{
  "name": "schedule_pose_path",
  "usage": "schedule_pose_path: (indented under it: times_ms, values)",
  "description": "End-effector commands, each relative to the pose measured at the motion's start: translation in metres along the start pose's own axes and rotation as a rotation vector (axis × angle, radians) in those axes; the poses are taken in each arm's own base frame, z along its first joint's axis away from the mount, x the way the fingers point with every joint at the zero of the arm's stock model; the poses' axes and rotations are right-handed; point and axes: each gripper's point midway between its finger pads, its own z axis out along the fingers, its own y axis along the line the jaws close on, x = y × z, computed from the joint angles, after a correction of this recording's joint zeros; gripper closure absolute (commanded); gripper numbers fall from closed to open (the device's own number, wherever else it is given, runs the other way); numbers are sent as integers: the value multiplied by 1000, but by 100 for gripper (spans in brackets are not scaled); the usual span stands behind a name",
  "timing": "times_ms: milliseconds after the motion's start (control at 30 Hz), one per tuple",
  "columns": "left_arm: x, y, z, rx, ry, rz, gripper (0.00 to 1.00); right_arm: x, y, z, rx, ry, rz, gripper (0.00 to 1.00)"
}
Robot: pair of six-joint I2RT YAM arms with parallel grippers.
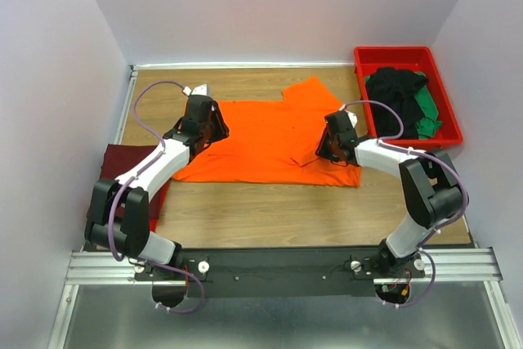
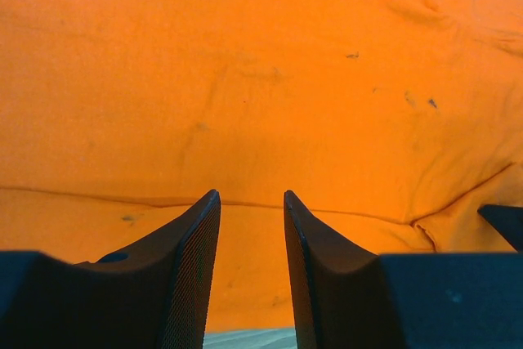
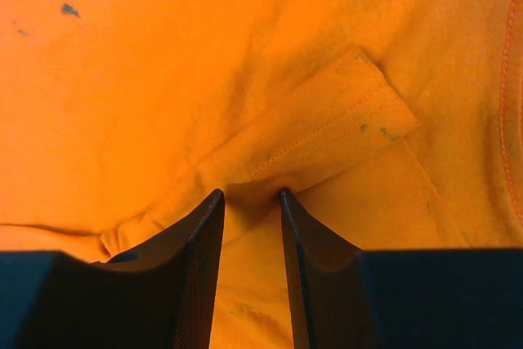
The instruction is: Fold and stack the t-shirts
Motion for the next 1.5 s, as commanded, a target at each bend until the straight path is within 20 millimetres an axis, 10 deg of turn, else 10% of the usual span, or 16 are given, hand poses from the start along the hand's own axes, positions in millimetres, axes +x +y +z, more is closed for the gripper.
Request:
schedule_pose_path:
  times_ms: [0, 567, 967, 1267, 1467]
  values:
    - [-7, -12, 3, 42, -9, 26, 56, -18, 12, 2, -14, -55, 20, 59]
    - [-2, -10, 5, 39, 18, 45, 57, -62, 54, 37, -55, -97, 11, 59]
    - [-23, 1, 6, -56, -32, -43, 56, -97, 55, 16, -38, -204, -24, 56]
    - [-119, 84, 55, -382, -202, -299, 57, -176, 65, 39, -130, -255, -31, 56]
    - [-131, 135, 105, -597, -160, -273, 58, -203, 71, 63, -140, -285, -83, 56]
